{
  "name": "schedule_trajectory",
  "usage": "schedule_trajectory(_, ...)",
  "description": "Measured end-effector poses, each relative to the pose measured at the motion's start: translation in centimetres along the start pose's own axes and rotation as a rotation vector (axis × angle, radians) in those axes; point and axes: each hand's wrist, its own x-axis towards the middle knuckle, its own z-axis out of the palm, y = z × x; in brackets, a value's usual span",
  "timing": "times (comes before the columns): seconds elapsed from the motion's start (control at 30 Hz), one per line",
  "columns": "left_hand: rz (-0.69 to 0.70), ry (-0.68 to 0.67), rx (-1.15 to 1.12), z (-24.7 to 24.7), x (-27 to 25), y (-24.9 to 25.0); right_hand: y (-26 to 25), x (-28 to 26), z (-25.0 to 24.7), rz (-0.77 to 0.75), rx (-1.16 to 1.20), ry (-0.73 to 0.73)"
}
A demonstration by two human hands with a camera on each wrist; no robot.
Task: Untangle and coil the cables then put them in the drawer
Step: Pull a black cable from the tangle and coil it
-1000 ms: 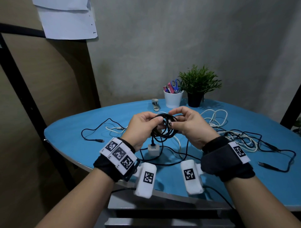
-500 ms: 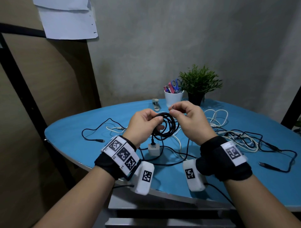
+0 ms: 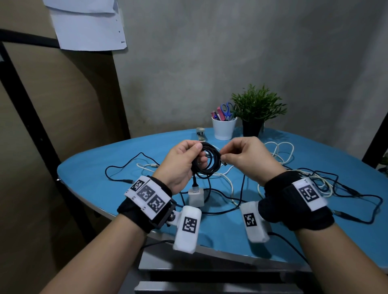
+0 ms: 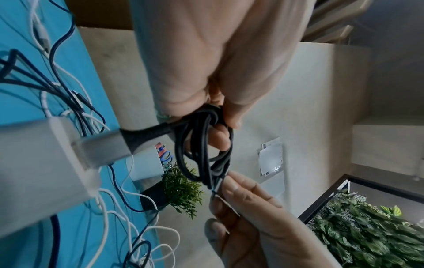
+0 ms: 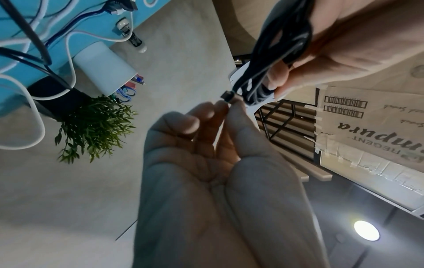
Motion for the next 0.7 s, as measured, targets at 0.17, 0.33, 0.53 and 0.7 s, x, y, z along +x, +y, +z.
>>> schedule_trajectory(0.17, 0.013, 0.016, 0.016, 0.1, 0.1, -0.3, -0.2, -0.2, 1.0, 0.041, -0.005, -0.010)
schedule_trajectory(0.33, 0.037, -0.030, 0.056, -0.1, -0.2, -0.4, -0.8, -0.2, 1.3, 0.047, -0.124, -0.092)
schedule_trajectory(0.53, 0.048, -0.047, 0.210, -2.0, -1.1, -0.9, -0.5, 0.3, 2.0, 0.173, -0.008, -0.118)
schedule_trajectory(0.7, 0.034, -0.097, 0.469, -4.0, -2.5, -0.9, -1.7, 0.6, 2.9, 0.228, 0.263, -0.092)
